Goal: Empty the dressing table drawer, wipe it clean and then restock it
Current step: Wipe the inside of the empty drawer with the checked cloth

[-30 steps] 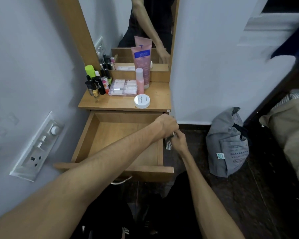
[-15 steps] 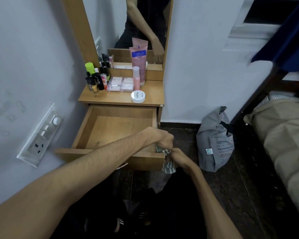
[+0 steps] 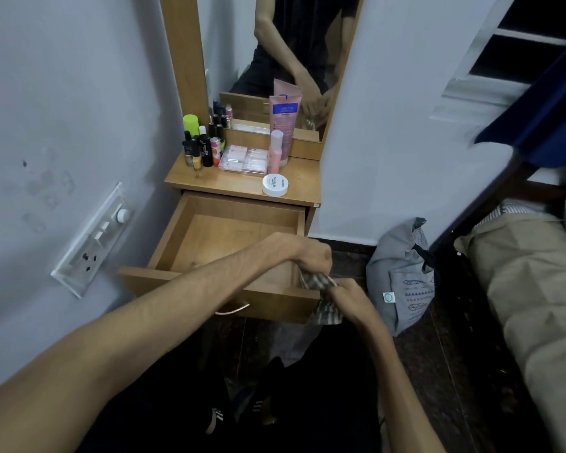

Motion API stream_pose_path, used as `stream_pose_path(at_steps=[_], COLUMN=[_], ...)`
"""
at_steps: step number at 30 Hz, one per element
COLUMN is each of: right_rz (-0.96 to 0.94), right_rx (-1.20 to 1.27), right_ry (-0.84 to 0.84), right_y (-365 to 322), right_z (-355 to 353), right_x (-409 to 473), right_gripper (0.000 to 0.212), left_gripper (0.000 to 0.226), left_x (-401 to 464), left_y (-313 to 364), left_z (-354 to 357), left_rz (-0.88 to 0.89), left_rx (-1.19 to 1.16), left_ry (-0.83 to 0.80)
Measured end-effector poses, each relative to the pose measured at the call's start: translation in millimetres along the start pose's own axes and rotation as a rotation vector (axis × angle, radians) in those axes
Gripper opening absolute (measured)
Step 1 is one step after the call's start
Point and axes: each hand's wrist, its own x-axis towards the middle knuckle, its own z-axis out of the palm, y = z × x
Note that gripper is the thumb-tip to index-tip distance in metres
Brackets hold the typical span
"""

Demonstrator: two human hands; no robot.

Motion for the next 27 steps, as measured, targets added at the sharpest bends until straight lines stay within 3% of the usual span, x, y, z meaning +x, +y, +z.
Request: stream_pose_path(at_steps=[2, 7, 10, 13, 17, 22, 27], right_rz=[-0.065, -0.165, -0.198, -0.251, -0.264, -0.272, -0.339], right_rx=[-0.099, -0.244, -0.297, -0.315, -0.238, -0.183, -0.202], right_ry=[0.020, -0.003, -0.014, 0.001, -0.070, -0.173, -0.227], right_y=[-18, -60, -84, -103, -130, -176, -212], right_z=[-12, -14, 3, 35, 74, 125, 173], right_x=[-6, -20, -25, -27, -20, -9, -7], right_gripper=[0.030, 0.029, 0.018, 0.020, 0.013, 0.019, 0.013], left_gripper=[0.032, 0.035, 0.033, 0.035, 0.032, 0.028, 0.018], left_x=[-15, -53, -68, -83, -113, -159, -193], left_y=[-8, -51, -78, -102, -140, -190, -226], left_z=[-6, 4, 17, 18, 16, 24, 41], left_rz=[0.053, 0.102, 0.094, 0.073, -0.002, -0.122, -0.288], left_rx=[-0.079, -0.261, -0.358, -0.356, -0.305, -0.281, -0.316], left_ry=[-0.046, 0.040, 0.097, 0.153, 0.204, 0.355, 0.610])
